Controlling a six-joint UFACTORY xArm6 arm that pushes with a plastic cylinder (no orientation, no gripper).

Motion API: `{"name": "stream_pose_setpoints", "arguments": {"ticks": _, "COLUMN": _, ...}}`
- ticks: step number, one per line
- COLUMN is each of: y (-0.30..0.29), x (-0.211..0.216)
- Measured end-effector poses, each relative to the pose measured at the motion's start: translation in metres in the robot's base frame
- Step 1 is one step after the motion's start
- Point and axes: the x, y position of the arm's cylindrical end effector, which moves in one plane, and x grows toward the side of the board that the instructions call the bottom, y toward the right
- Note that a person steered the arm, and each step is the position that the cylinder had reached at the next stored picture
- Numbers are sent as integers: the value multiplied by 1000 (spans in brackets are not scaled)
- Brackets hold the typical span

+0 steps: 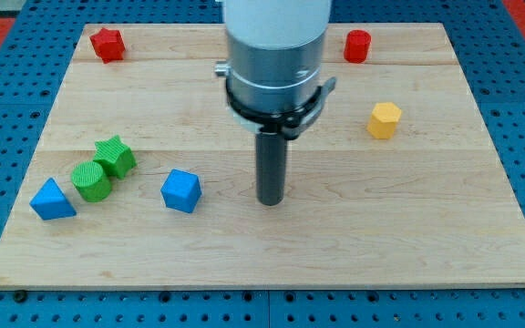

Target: Push the blue cube to the bottom of the green star

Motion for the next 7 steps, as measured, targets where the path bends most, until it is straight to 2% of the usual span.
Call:
{"name": "stream_pose_setpoints", "arguments": {"ticks": 1, "y": -2, "x": -1}}
{"name": "stream_pose_setpoints", "arguments": {"ticks": 3, "y": -13, "x": 32}}
{"name": "stream_pose_setpoints", "arguments": {"ticks": 4, "y": -19, "x": 16}}
{"name": "stream_pose_setpoints", "arguments": {"ticks": 5, "y": -90, "x": -7}}
{"name": "stream_pose_setpoints", "arguments": {"ticks": 6, "y": -113, "x": -31}}
{"name": "stream_pose_setpoints", "arguments": {"ticks": 7, "y": -51, "x": -31}}
